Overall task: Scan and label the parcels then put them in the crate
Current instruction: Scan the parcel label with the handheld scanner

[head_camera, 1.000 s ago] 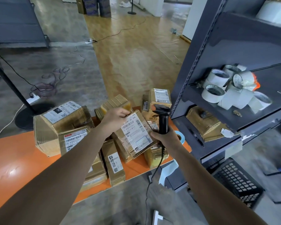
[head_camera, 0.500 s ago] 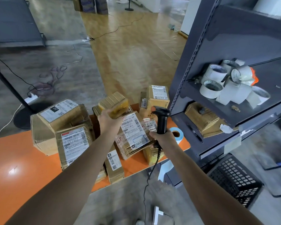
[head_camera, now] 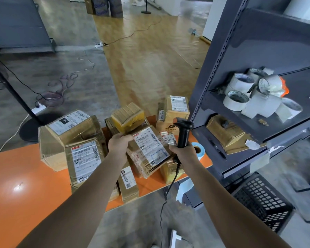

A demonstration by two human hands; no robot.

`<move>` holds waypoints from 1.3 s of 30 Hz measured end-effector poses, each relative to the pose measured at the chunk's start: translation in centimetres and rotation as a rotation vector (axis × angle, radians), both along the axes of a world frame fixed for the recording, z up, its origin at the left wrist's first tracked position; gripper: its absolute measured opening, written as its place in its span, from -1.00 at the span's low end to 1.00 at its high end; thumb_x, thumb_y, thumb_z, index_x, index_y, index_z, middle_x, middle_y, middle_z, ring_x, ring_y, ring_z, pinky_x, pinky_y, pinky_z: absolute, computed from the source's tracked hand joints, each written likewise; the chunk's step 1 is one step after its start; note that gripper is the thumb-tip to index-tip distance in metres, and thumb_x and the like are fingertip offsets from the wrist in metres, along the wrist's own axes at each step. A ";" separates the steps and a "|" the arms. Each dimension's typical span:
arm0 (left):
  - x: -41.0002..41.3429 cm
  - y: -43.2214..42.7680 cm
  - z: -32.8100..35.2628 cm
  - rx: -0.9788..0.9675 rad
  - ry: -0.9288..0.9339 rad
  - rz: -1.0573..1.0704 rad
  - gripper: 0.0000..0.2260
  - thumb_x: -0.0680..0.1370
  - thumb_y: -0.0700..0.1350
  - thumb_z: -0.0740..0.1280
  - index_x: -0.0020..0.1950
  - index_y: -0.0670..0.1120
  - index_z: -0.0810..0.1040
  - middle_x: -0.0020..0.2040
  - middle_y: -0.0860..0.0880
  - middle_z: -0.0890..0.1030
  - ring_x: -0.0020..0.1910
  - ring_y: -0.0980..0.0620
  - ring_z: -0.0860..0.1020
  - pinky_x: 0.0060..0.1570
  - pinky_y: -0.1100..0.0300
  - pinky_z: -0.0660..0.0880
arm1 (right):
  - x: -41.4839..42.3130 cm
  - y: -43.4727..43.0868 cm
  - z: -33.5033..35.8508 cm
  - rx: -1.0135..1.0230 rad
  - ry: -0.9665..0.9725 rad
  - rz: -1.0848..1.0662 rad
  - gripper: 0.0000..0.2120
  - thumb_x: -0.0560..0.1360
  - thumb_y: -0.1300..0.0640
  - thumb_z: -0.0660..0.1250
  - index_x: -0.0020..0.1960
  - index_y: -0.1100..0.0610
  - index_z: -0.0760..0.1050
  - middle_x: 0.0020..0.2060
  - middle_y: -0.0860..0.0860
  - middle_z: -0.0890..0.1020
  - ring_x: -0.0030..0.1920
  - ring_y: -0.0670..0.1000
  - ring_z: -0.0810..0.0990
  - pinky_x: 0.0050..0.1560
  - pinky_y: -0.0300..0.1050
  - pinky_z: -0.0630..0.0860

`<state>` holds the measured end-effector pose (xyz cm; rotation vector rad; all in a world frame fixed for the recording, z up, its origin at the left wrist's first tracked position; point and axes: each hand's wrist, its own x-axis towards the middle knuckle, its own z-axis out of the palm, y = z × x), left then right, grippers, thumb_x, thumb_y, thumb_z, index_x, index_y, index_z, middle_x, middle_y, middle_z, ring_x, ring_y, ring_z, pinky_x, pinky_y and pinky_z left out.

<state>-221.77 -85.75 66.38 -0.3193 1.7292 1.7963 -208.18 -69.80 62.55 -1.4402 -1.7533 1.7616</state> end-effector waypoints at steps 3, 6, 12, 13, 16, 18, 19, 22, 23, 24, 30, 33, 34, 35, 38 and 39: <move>0.0 -0.3 -0.1 0.002 -0.016 -0.006 -0.92 0.46 -0.28 0.44 -0.06 -0.22 0.66 -0.18 -0.16 0.68 -0.39 -0.01 0.64 -0.36 0.23 0.49 | 0.0 0.2 0.4 0.014 0.001 -0.005 -0.51 0.39 0.13 0.54 0.22 0.07 0.40 -0.05 0.09 0.59 -0.09 0.12 0.63 -0.01 0.10 0.64; 0.4 -0.2 0.5 0.021 -0.006 -0.006 -0.93 0.47 -0.27 0.45 -0.06 -0.21 0.66 -0.24 -0.13 0.66 -0.42 -0.03 0.63 -0.49 0.26 0.49 | -0.1 -0.1 0.3 0.013 -0.002 -0.008 -0.50 0.38 0.12 0.54 0.23 0.06 0.40 -0.02 0.09 0.60 -0.04 0.15 0.65 0.03 0.13 0.64; 0.2 -0.3 0.9 0.099 0.049 -0.047 -0.83 0.51 -0.28 0.40 0.08 -0.13 0.60 -0.14 -0.04 0.64 -0.36 0.11 0.62 -0.54 0.37 0.46 | -0.5 -0.7 0.5 -0.038 0.049 -0.051 -0.50 0.37 0.11 0.55 0.22 0.08 0.41 -0.05 0.10 0.60 -0.05 0.16 0.66 0.03 0.21 0.63; 0.3 -0.4 1.0 0.115 0.042 -0.060 -0.82 0.51 -0.25 0.41 0.10 -0.12 0.60 -0.09 -0.04 0.65 -0.31 0.12 0.63 -0.51 0.38 0.47 | -0.6 -0.7 0.7 -0.039 0.060 -0.054 -0.50 0.37 0.11 0.55 0.21 0.08 0.41 -0.05 0.10 0.61 -0.08 0.14 0.66 0.01 0.19 0.64; 0.3 -1.2 0.6 0.130 -0.014 -0.191 -0.71 0.51 -0.15 0.43 0.22 -0.08 0.53 -0.01 -0.05 0.64 -0.10 0.02 0.60 -0.14 0.16 0.54 | -0.7 -0.3 1.5 -0.004 0.074 -0.029 -0.54 0.38 0.13 0.54 0.20 0.07 0.43 -0.05 0.09 0.61 -0.14 0.10 0.65 -0.07 0.06 0.66; 0.0 -1.8 0.2 0.115 -0.032 -0.294 -0.66 0.50 -0.10 0.44 0.25 -0.01 0.47 0.06 -0.05 0.60 0.02 -0.10 0.58 0.13 -0.14 0.48 | -0.7 0.0 2.2 0.042 0.077 -0.001 -0.59 0.40 0.13 0.52 0.17 0.07 0.44 -0.05 0.09 0.60 -0.22 0.07 0.62 -0.22 -0.06 0.64; -0.3 -2.0 0.1 0.111 -0.016 -0.324 -0.65 0.50 -0.09 0.45 0.25 0.00 0.46 0.08 -0.06 0.61 0.06 -0.16 0.58 0.20 -0.23 0.45 | -0.7 0.1 2.4 0.068 0.073 0.009 -0.61 0.41 0.11 0.51 0.17 0.07 0.44 -0.05 0.10 0.60 -0.25 0.06 0.60 -0.25 -0.06 0.62; -1.1 -2.2 0.4 0.094 0.119 -0.342 -0.61 0.47 -0.05 0.49 0.26 0.04 0.49 0.11 -0.04 0.66 0.10 -0.13 0.61 0.14 -0.16 0.51 | -0.8 0.0 3.4 0.162 0.045 0.043 -0.69 0.46 0.01 0.43 0.14 0.07 0.46 -0.19 0.07 0.58 -0.31 0.03 0.55 -0.25 0.01 0.59; -1.4 -2.1 0.7 0.075 0.168 -0.335 -0.61 0.45 -0.03 0.50 0.25 0.08 0.51 0.12 0.00 0.66 0.10 -0.07 0.62 0.10 -0.10 0.52 | -0.9 0.0 3.8 0.207 0.028 0.065 -0.72 0.48 -0.01 0.40 0.11 0.08 0.45 -0.24 0.06 0.55 -0.33 0.03 0.53 -0.28 0.01 0.56; -1.7 -2.0 1.0 0.050 0.215 -0.332 -0.61 0.44 -0.01 0.51 0.24 0.11 0.52 0.12 0.03 0.66 0.10 -0.03 0.62 0.05 -0.03 0.52 | -0.9 0.0 4.3 0.257 0.017 0.089 -0.75 0.49 -0.02 0.38 0.07 0.08 0.45 -0.28 0.05 0.53 -0.34 0.04 0.51 -0.31 -0.02 0.50; -3.4 -1.8 2.9 -0.084 0.409 -0.311 -0.48 0.41 0.27 0.43 0.31 0.16 0.45 0.11 0.11 0.63 0.08 0.06 0.61 0.15 -0.03 0.53 | -0.9 -0.8 7.7 0.373 0.126 0.263 -0.84 0.51 0.06 0.39 0.01 0.04 0.44 -0.33 0.07 0.51 -0.34 0.02 0.48 -0.28 -0.02 0.48; -4.1 -1.6 3.4 -0.108 0.431 -0.319 -0.65 0.53 0.21 0.33 0.26 0.16 0.40 0.03 0.05 0.62 0.02 0.02 0.60 0.16 -0.10 0.54 | -1.1 -2.3 9.6 0.258 0.224 0.313 -0.83 0.58 -0.02 0.32 -0.02 0.08 0.46 -0.37 0.05 0.47 -0.37 0.02 0.45 -0.38 -0.12 0.43; -4.1 -1.6 3.6 -0.118 0.423 -0.311 -0.68 0.56 0.18 0.29 0.27 0.16 0.39 -0.06 0.00 0.62 -0.06 0.00 0.59 0.13 -0.11 0.53 | -1.2 -2.7 10.1 0.203 0.252 0.305 -0.85 0.60 0.00 0.29 -0.01 0.09 0.47 -0.37 0.04 0.50 -0.38 0.03 0.48 -0.39 -0.14 0.43; -4.3 -1.6 3.8 -0.136 0.413 -0.307 -0.68 0.58 0.16 0.27 0.30 0.15 0.38 -0.15 -0.04 0.59 -0.14 -0.02 0.58 0.11 -0.10 0.54 | -1.4 -3.0 10.6 0.154 0.269 0.294 -0.87 0.61 0.04 0.27 0.02 0.11 0.47 -0.35 0.03 0.54 -0.37 0.03 0.53 -0.39 -0.15 0.45; -4.7 -1.9 4.1 -0.164 0.382 -0.306 -0.60 0.57 0.17 0.25 0.38 0.11 0.37 -0.24 -0.07 0.56 -0.22 -0.01 0.58 0.09 -0.04 0.57 | -1.8 -3.6 11.7 0.072 0.277 0.305 -0.87 0.56 0.15 0.31 0.10 0.13 0.48 -0.21 0.04 0.65 -0.29 0.05 0.66 -0.27 -0.07 0.54; -4.8 -2.0 4.1 -0.164 0.371 -0.308 -0.59 0.56 0.17 0.25 0.38 0.11 0.38 -0.22 -0.06 0.57 -0.20 0.00 0.58 0.08 -0.02 0.57 | -1.9 -3.7 12.0 0.070 0.264 0.320 -0.86 0.55 0.17 0.32 0.10 0.15 0.48 -0.18 0.07 0.66 -0.29 0.06 0.65 -0.26 -0.05 0.55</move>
